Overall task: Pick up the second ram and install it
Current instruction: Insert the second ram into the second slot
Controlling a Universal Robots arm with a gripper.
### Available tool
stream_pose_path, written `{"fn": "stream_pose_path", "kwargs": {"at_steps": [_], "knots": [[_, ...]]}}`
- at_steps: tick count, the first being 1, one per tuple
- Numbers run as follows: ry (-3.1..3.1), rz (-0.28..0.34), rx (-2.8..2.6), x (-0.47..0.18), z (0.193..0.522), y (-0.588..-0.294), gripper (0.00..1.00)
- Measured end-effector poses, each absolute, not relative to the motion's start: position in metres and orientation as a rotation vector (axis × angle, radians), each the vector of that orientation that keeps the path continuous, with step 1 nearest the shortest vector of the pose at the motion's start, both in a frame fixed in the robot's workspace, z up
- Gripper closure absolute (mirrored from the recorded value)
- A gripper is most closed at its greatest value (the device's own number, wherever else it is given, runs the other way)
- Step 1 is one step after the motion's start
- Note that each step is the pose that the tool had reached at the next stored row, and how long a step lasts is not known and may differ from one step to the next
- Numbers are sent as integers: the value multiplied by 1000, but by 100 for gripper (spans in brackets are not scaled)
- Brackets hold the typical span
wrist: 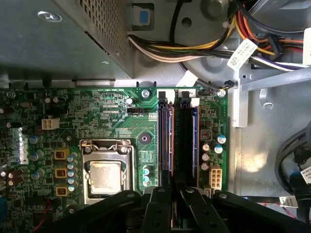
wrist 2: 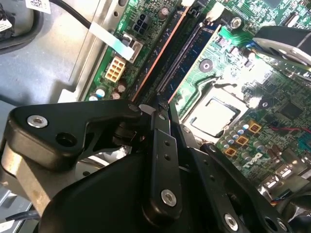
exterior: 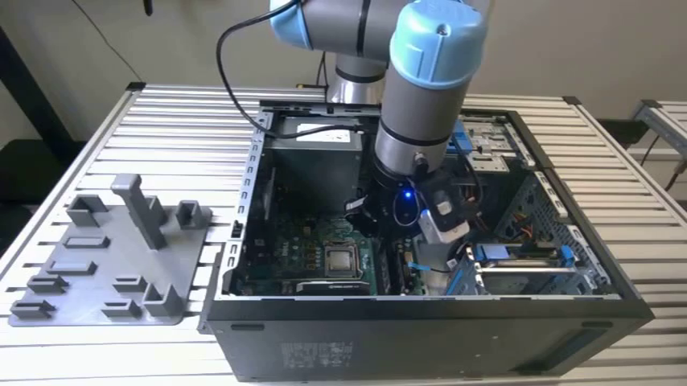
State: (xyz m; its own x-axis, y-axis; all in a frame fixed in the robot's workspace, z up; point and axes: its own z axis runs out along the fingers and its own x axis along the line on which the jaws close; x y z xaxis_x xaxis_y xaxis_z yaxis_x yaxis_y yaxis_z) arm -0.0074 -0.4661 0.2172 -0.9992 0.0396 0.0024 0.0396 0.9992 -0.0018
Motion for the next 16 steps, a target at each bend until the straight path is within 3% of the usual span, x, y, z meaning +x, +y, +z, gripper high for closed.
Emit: {"fn": "stream_pose_path", "kwargs": {"at_steps": [9, 11, 12, 16], "knots": [[-3138, 4, -62, -7, 217, -466, 86], [-3138, 3, -62, -8, 217, -466, 85], [-3138, 3, -62, -8, 217, -466, 78], [-3138, 3, -62, -7, 231, -466, 78]]}}
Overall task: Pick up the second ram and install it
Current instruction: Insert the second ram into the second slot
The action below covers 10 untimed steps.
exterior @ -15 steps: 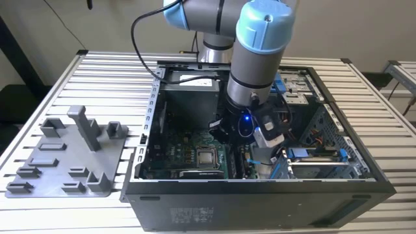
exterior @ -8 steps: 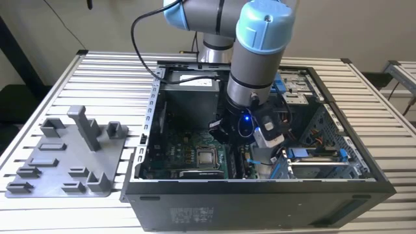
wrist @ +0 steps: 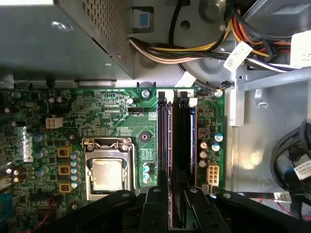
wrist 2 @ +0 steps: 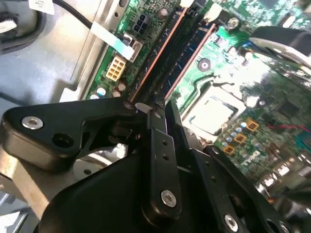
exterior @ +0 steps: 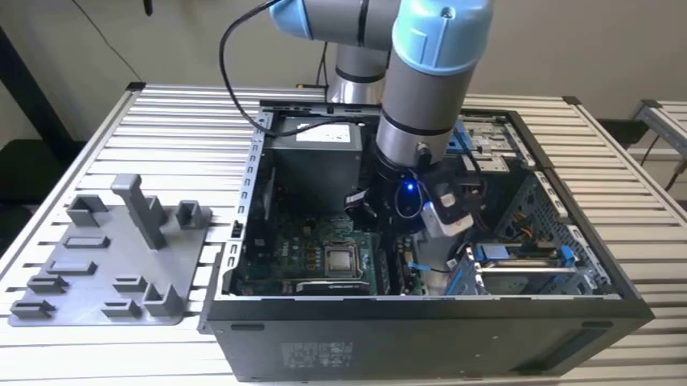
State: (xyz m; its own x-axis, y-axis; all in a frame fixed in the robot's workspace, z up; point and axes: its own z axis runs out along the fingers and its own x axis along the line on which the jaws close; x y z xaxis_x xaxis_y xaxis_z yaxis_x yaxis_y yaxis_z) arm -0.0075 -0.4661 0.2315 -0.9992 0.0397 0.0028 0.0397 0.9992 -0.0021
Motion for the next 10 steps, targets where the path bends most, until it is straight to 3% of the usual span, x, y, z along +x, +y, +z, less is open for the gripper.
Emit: {"fn": "stream_pose_path", "kwargs": {"at_steps": [7, 9, 10], "knots": [[-3138, 3, -62, -7, 247, -466, 78], [-3138, 3, -62, -7, 247, -466, 80], [-3138, 3, -62, -7, 247, -466, 87]]}}
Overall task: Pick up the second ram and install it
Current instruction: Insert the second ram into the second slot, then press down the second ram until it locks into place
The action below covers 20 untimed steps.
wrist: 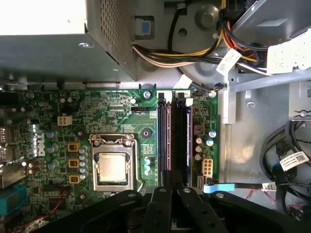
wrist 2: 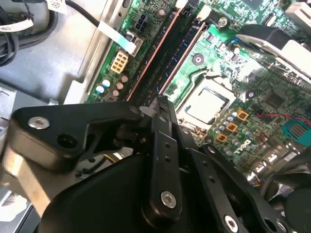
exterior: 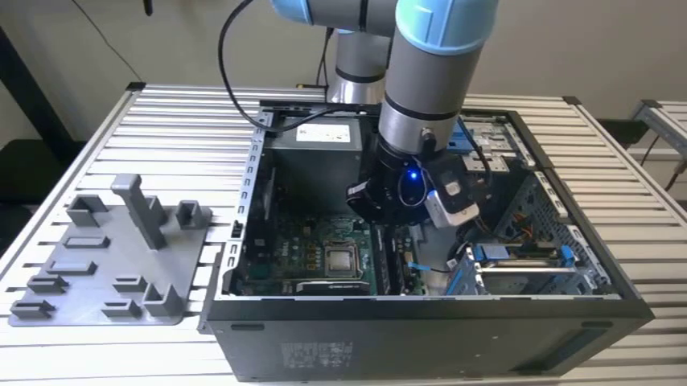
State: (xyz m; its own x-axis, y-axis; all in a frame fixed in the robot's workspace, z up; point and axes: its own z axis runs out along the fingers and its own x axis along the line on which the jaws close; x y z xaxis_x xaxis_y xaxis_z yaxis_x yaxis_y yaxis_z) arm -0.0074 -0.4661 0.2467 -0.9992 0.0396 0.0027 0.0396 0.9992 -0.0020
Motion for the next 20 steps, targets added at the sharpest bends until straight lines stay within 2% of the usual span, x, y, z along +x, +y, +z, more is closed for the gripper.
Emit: {"fn": "stream_pose_path", "kwargs": {"at_steps": [1, 20], "knots": [[-3138, 3, -62, -7, 247, -466, 89], [-3139, 3, -34, -7, 247, -466, 89]]}}
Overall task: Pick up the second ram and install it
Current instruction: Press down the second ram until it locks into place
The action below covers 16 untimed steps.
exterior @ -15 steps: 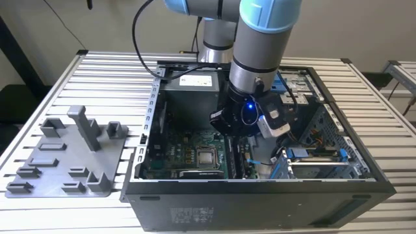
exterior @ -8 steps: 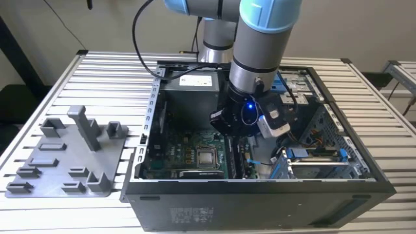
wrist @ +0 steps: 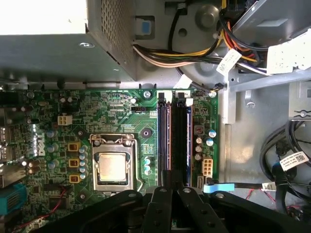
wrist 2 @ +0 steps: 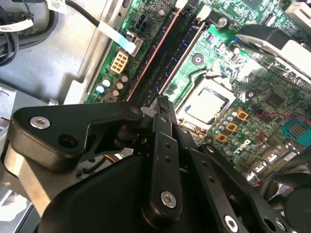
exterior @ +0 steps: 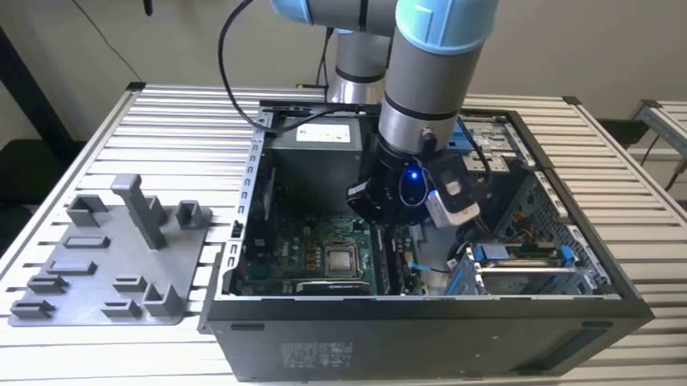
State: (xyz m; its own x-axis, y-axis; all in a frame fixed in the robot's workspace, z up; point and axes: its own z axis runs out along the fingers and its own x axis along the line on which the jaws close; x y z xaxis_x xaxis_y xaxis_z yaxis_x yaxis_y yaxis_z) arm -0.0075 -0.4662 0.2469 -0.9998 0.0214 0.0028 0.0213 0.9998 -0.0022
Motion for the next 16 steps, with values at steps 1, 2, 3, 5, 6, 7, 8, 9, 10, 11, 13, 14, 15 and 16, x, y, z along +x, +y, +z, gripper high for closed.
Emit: {"fn": "stream_pose_path", "kwargs": {"at_steps": [1, 2, 3, 5, 6, 7, 8, 9, 10, 11, 13, 14, 15, 16], "knots": [[-3139, 3, -11, -7, 247, -466, 89], [-3139, 3, 16, -8, 246, -466, 89], [-3139, 3, 37, -8, 246, -466, 89], [-3138, 4, 90, -8, 245, -466, 89], [-3137, 4, 118, -8, 245, -466, 89], [-3136, 4, 146, -8, 245, -466, 89], [-3134, 3, 174, -8, 245, -466, 89], [-3133, 3, 202, -8, 245, -466, 89], [-3131, 4, 230, -8, 245, -466, 89], [-3128, 4, 260, -8, 245, -466, 89], [-3123, 4, 317, -8, 245, -466, 89], [-3120, 4, 346, -8, 245, -466, 89], [-3117, 4, 374, -8, 245, -466, 89], [-3113, 4, 402, -8, 245, -466, 89]]}}
